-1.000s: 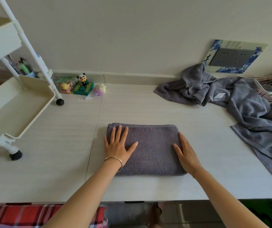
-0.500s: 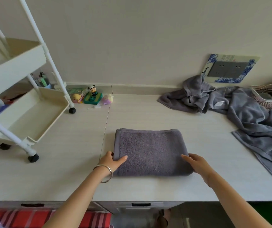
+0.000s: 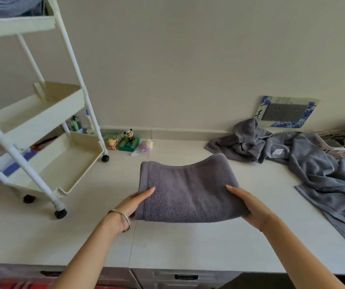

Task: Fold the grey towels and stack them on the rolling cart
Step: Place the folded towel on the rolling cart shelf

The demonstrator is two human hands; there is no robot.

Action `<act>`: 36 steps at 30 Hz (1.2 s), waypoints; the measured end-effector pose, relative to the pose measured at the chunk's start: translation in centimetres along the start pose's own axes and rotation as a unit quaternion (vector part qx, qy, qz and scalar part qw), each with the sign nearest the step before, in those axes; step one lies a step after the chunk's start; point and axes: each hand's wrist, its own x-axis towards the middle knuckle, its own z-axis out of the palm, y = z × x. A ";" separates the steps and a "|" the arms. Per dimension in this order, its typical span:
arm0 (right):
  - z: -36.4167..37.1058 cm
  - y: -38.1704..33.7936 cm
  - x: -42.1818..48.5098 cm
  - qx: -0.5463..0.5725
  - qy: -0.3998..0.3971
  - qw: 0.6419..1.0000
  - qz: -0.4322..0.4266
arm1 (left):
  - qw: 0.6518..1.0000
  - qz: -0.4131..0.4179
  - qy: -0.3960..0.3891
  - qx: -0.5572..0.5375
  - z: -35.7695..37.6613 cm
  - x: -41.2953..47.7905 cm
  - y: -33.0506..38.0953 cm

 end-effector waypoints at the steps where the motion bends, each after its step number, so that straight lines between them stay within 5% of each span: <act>1: 0.9 -1.5 0.0 -0.001 -0.014 1.000 -0.017 | 1.000 0.022 0.003 -0.017 -0.6 -0.8 1.3; 6: 7.2 -8.9 1.5 -0.002 -0.082 0.993 -0.081 | 0.987 0.123 0.039 -0.100 -3.4 -5.3 7.7; 13: 17.2 -18.0 5.7 -0.052 -0.213 0.965 -0.145 | 0.957 0.258 0.116 -0.060 -7.2 -12.5 14.3; 20: 28.1 -26.4 9.9 -0.128 -0.349 0.904 -0.212 | 0.888 0.384 0.241 -0.076 -8.8 -16.5 19.3; 28: 35.5 -28.9 14.8 -0.242 -0.416 0.829 -0.285 | 0.835 0.405 0.371 0.030 -7.9 -13.8 21.1; 36: 40.8 -27.7 17.5 -0.175 -0.374 0.836 -0.362 | 0.731 0.396 0.546 0.105 -8.6 -8.1 24.3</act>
